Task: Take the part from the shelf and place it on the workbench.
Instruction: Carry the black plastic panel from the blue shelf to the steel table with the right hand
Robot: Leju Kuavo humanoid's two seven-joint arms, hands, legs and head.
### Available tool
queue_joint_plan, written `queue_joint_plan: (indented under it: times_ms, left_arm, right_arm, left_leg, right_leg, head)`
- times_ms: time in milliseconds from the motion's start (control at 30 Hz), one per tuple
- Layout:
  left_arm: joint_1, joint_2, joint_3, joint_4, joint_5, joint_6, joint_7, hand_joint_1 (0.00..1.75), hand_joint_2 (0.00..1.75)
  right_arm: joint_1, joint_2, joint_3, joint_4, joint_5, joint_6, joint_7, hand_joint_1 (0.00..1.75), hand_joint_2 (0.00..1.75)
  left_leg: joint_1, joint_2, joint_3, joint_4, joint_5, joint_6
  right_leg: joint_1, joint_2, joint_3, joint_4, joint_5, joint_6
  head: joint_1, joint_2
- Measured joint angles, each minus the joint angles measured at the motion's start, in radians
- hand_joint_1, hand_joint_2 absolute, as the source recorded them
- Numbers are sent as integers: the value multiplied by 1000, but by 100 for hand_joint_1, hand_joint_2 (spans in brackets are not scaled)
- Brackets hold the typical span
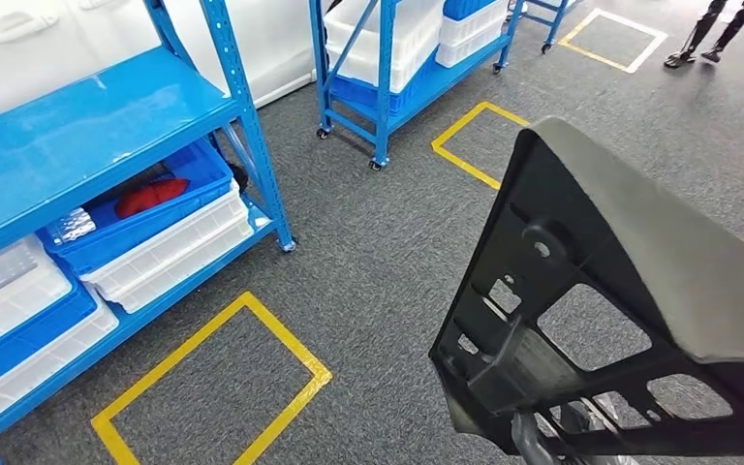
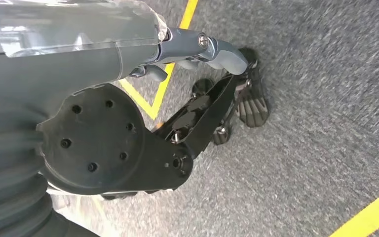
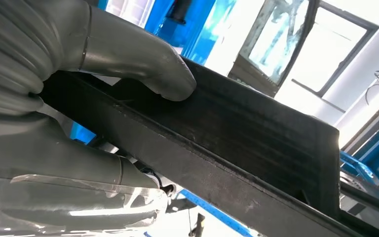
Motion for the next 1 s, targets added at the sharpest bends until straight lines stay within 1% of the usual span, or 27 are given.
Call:
queue_joint_plan:
  times_ms: [33, 67, 100, 133, 167, 233, 267, 300, 333, 400, 467, 500, 533, 567, 600, 633, 667, 700, 733, 767, 800, 833, 867, 900, 933, 967, 1000]
  left_arm:
    - [0, 0, 0, 0, 0, 1, -7, 0, 175]
    - [0, 0, -1, 0, 0, 4, -15, 0, 175]
    - [-1, 0, -1, 0, 0, 8, -23, 0, 175]
    - [-3, 0, -1, 0, 0, 12, -30, 0, 175]
    - [-6, 0, -1, 0, 0, 15, -36, 0, 175]
    - [-13, 0, -1, 0, 0, 18, -40, 0, 175]
    - [-16, -1, -1, 0, 0, 18, -39, 0, 175]
    - [-18, -1, -1, 0, 0, 18, -37, 0, 175]
    - [-20, -1, -1, 0, 0, 16, -31, 0, 175]
    - [-24, -1, -1, 0, 0, 6, -11, 0, 175]
    - [-25, -1, -1, 0, 0, -6, 11, 0, 175]
    - [-24, -1, -1, 0, 0, -10, 18, 0, 175]
    - [-23, -1, -1, 0, 0, -12, 24, 0, 175]
    - [-20, -1, -1, 0, 0, -13, 27, 0, 175]
    - [-17, -2, -1, 0, 0, -13, 29, 0, 175]
    - [-15, -2, -1, 0, 0, -13, 30, 0, 175]
    - [-13, -2, -1, 0, 0, -13, 31, 0, 175]
    - [-12, -2, -1, 0, 0, -13, 31, 0, 175]
    - [-11, -2, -1, 0, 0, -13, 31, 0, 175]
    - [-11, 0, -1, 0, 0, -13, 31, 0, 175]
    - [-11, 0, -1, 0, 0, -13, 31, 0, 175]
    - [-12, 1, -1, 0, 0, -13, 31, 0, 175]
    - [-12, 2, -1, 0, 0, -13, 31, 0, 175]
    - [-14, 1, -1, 0, 0, -13, 31, 0, 175]
    - [-15, 1, -1, 0, 0, -13, 31, 0, 175]
    - [-15, 1, -1, 0, 0, -13, 31, 0, 175]
    - [-15, 0, -1, 0, 0, -13, 31, 0, 175]
  right_arm:
    - [-2, -1, 4, 3, 5, 0, 0, 175, 175]
    - [-4, -3, 7, 8, 7, 2, 0, 175, 175]
    - [-6, -6, 9, 14, 5, 5, 0, 175, 175]
    - [-9, -10, 9, 20, -1, 7, 0, 175, 175]
    - [-14, -15, 10, 27, -9, 10, 0, 175, 175]
    - [-26, -23, 12, 38, -24, 12, 0, 175, 175]
    - [-32, -27, 14, 43, -29, 12, 0, 175, 175]
    - [-38, -29, 16, 46, -31, 12, 0, 175, 175]
    - [-42, -31, 19, 50, -32, 13, 0, 175, 175]
    - [-45, -32, 25, 57, -32, 14, 0, 175, 175]
    - [-49, -32, 32, 63, -30, 17, 0, 175, 175]
    - [-53, -32, 35, 65, -28, 19, 0, 175, 175]
    - [-56, -32, 38, 68, -27, 21, 0, 175, 175]
    - [-59, -32, 41, 71, -26, 23, 0, 175, 175]
    - [-60, -32, 44, 74, -26, 25, 0, 175, 175]
    - [-61, -32, 47, 77, -26, 25, 0, 175, 175]
    - [-61, -32, 50, 80, -26, 26, 0, 175, 175]
    - [-62, -32, 53, 83, -25, 26, 0, 175, 175]
    - [-62, -32, 54, 84, -25, 26, 0, 175, 175]
    - [-63, -32, 55, 86, -25, 26, 0, 175, 175]
    - [-64, -32, 56, 87, -25, 26, 0, 175, 175]
    - [-65, -32, 57, 87, -25, 26, 0, 175, 175]
    - [-66, -32, 57, 88, -25, 26, 0, 175, 175]
    - [-66, -32, 57, 88, -25, 26, 0, 175, 175]
    - [-65, -32, 58, 88, -25, 26, 0, 175, 175]
    - [-65, -32, 58, 88, -25, 26, 0, 175, 175]
    - [-66, -32, 58, 89, -25, 25, 0, 175, 175]
  left_leg:
    - [-2, 12, -1, -1, 0, 2]
    - [-3, 25, -2, 0, 0, 2]
    - [-3, 39, -3, 0, 0, 2]
    - [-4, 51, -4, 1, -1, 2]
    - [-4, 62, -3, 2, -2, 0]
    - [-4, 81, -1, 4, -7, -5]
    - [-6, 88, 1, 7, -10, -10]
    - [-8, 94, 3, 8, -12, -15]
    - [-10, 100, 4, 9, -14, -20]
    - [-11, 110, 7, 10, -18, -31]
    - [-7, 87, -3, 37, -44, -41]
    - [-5, 66, -21, 79, -72, -45]
    - [-4, 45, -50, 145, -108, -46]
    - [-4, 34, -87, 223, -145, -46]
    - [-3, 31, -120, 292, -169, -45]
    - [-3, 30, -141, 332, -174, -43]
    - [-4, 29, -142, 326, -155, -40]
    - [-4, 25, -122, 277, -118, -35]
    - [-4, 13, -89, 199, -73, -29]
    - [-4, -5, -57, 124, -41, -24]
    - [-5, -20, -33, 67, -21, -21]
    - [-7, -32, -21, 37, -14, -19]
    - [-8, -32, -19, 29, -16, -18]
    - [-9, -24, -17, 24, -13, -15]
    - [-8, -14, -14, 19, -8, -10]
    - [-7, -3, -11, 12, -3, -4]
    - [-5, 8, -9, 5, 2, 2]
  right_leg:
    - [0, -23, -30, 63, -36, 4]
    - [-2, -35, -61, 128, -65, 8]
    - [-5, -41, -82, 175, -80, 11]
    - [-7, -45, -88, 192, -78, 14]
    - [-9, -49, -69, 162, -56, 15]
    - [-10, -78, 8, 27, 0, 14]
    - [-7, -92, 42, -36, 19, 8]
    - [-4, -102, 61, -71, 26, 2]
    - [-1, -105, 66, -83, 23, -5]
    - [1, -87, 63, -82, 26, -18]
    - [-2, -71, 61, -85, 30, -30]
    - [-4, -62, 61, -88, 32, -36]
    - [-2, -54, 59, -88, 33, -40]
    - [0, -44, 57, -87, 34, -43]
    - [2, -34, 56, -86, 35, -44]
    - [4, -22, 56, -85, 35, -45]
    - [6, -11, 57, -84, 35, -45]
    - [8, 2, 58, -83, 34, -45]
    - [8, 14, 59, -81, 34, -45]
    - [10, 24, 59, -80, 34, -43]
    - [9, 34, 57, -78, 35, -40]
    - [8, 42, 55, -78, 36, -35]
    - [7, 51, 52, -79, 38, -29]
    - [5, 61, 50, -81, 41, -22]
    - [4, 59, 48, -79, 42, -17]
    - [5, 45, 42, -67, 32, -12]
    - [6, 24, 27, -36, 12, -8]
  head:
    - [0, 0]
    - [0, 0]
    - [0, 0]
    - [0, 0]
    - [0, 0]
    - [0, 0]
    - [0, 0]
    - [0, 0]
    - [0, 0]
    - [0, 0]
    - [0, 0]
    - [0, 0]
    - [0, 0]
    - [0, 0]
    - [0, 0]
    - [0, 0]
    - [0, 0]
    - [0, 0]
    - [0, 0]
    - [0, 0]
    - [0, 0]
    - [0, 0]
    - [0, 0]
    - [0, 0]
    - [0, 0]
    - [0, 0]
    - [0, 0]
